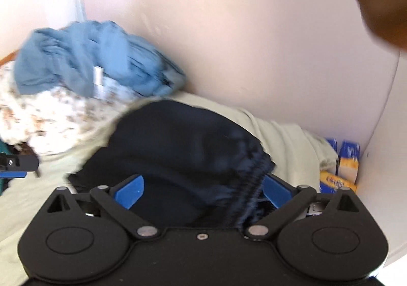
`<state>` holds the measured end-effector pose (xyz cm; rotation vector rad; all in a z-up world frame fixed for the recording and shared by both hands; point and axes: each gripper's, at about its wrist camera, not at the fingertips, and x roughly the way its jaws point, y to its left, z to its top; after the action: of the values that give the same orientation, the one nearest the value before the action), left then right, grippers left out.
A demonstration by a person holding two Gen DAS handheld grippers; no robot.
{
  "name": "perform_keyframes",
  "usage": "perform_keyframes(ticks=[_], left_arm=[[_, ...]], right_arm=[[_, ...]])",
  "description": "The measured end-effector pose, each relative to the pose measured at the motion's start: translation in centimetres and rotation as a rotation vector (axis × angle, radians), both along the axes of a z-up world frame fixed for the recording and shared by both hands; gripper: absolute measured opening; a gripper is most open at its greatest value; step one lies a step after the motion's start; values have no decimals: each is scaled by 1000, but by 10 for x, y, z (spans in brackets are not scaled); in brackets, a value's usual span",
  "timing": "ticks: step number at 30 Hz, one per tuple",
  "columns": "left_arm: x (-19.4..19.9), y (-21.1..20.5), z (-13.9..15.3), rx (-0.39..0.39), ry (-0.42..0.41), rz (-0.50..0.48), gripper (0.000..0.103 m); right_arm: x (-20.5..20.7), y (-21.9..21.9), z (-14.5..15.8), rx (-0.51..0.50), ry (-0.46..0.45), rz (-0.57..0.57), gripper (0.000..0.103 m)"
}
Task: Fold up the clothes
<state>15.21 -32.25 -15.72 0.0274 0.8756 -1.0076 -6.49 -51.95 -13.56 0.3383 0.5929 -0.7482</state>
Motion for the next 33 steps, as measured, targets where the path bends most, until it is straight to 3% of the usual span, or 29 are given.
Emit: perform_keyframes(ticks=[4, 8, 14, 17, 20, 25, 27, 29, 33], left_arm=[[-6, 86, 50, 30, -60, 75, 103], [-12, 167, 88, 60, -52, 226, 103], [-32, 274, 116, 129, 27, 313, 103], [-52, 318, 135, 154, -6, 344, 103], [-74, 357, 154, 189, -49, 374, 103], [-94, 406, 172, 200, -29, 437, 103], [-101, 416, 175, 218, -41, 458, 103], [-106, 424, 176, 283, -56, 482, 103], [-109, 437, 171, 328, -31, 509, 103]], right_arm=[[9, 50, 35, 107, -37, 63, 102], [17, 120, 84, 114, -59, 167, 102], [26, 214, 147, 120, -24, 269, 102], [26, 256, 169, 83, 3, 314, 102], [31, 302, 183, 38, 45, 390, 102], [41, 355, 184, 104, 107, 460, 102], [41, 377, 185, 121, 123, 493, 102], [42, 401, 187, 110, 139, 541, 102], [41, 426, 192, 61, 152, 581, 102]])
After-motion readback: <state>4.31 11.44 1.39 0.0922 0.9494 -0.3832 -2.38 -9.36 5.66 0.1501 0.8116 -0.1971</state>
